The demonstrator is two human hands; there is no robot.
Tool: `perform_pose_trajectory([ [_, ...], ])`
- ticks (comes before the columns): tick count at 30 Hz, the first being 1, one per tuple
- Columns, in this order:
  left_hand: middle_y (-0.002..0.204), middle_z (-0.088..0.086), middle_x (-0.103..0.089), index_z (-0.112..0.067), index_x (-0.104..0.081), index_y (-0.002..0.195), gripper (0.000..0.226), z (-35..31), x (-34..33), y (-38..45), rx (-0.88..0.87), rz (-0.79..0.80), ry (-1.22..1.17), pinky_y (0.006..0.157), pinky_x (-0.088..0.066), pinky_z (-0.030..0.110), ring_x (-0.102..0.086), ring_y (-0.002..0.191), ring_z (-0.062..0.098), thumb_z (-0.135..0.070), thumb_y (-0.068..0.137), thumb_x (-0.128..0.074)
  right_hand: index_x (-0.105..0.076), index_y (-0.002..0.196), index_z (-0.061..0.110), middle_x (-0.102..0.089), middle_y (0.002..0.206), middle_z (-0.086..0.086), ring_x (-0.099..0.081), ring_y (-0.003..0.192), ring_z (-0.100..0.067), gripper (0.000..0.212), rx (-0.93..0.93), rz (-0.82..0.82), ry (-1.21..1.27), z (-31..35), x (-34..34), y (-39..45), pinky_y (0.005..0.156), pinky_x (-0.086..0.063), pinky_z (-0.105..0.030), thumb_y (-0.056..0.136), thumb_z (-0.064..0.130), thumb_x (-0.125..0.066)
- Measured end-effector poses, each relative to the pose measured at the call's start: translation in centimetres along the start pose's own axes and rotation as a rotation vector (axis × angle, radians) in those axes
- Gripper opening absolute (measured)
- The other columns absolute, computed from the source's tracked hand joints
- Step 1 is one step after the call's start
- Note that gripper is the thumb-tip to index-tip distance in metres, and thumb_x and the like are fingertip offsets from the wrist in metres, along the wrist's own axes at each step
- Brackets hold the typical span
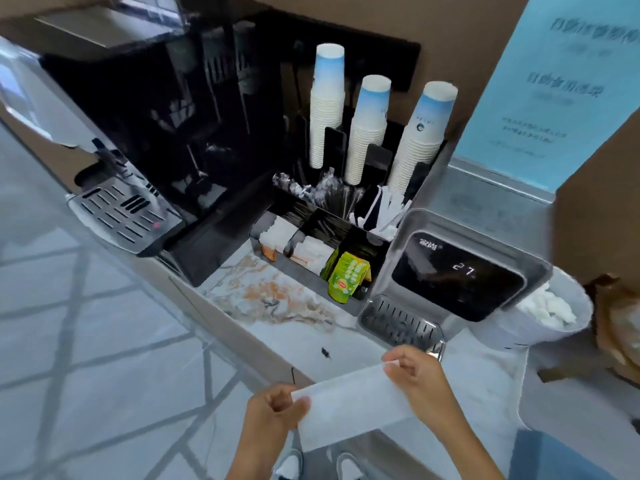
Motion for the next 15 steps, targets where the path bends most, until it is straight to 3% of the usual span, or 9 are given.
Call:
perform_pose_trajectory([
  [5, 0.067, 0.013, -0.052, 0.003, -0.061, 0.068, 0.021, 3.8, -3.0, 0.6, 0.092, -0.232, -0.090, 0.066, -0.048, 0.038, -0.050, 0.066, 0.022, 0.003, 0.084, -0.074, -0.067, 0.079, 0.014, -0.063, 0.066, -0.002, -0.054, 0.060, -0.013, 0.013, 0.126, 0.043, -0.363, -2.2, -0.9, 4.3, 0.056, -0.039, -0.012, 0.086, 0.003, -0.070],
  [9, 0.065, 0.011, -0.044, 0.007, -0.054, 0.068, 0.027, 6.1, -4.9, 0.8, 0.116, -0.399, -0.109, 0.062, -0.046, 0.036, -0.045, 0.062, 0.019, -0.001, 0.084, -0.074, -0.062, 0.076, 0.010, -0.068, 0.070, -0.009, -0.062, 0.068, -0.028, 0.014, 0.145, 0.097, -0.554, -3.1, -2.4, 6.7, 0.056, -0.048, -0.036, 0.085, 0.008, -0.072],
  [12, 0.067, 0.013, -0.051, 0.016, -0.056, 0.078, 0.025, 7.2, -5.5, 1.2, 0.123, -0.464, -0.145, 0.065, -0.055, 0.047, -0.051, 0.066, 0.022, -0.002, 0.087, -0.072, -0.057, 0.071, 0.010, -0.064, 0.067, -0.009, -0.059, 0.065, -0.029, 0.020, 0.176, 0.130, -0.579, -3.5, -3.6, 7.8, 0.052, -0.046, -0.035, 0.087, 0.004, -0.067],
  [15, 0.070, 0.015, -0.060, 0.008, -0.065, 0.079, 0.015, 7.5, -5.6, 2.3, 0.137, -0.540, -0.210, 0.074, -0.058, 0.058, -0.058, 0.067, 0.025, -0.001, 0.088, -0.070, -0.056, 0.072, 0.004, -0.062, 0.067, -0.014, -0.062, 0.064, -0.033, 0.019, 0.182, 0.154, -0.580, -3.6, -4.9, 9.2, 0.051, -0.053, -0.041, 0.091, 0.000, -0.058],
])
Point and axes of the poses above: each hand's wrist, its own y-axis towards the middle knuckle, its own x-axis out of the back of the hand, z = x × y, the point moved 2 cm from there along y, towards the middle knuckle
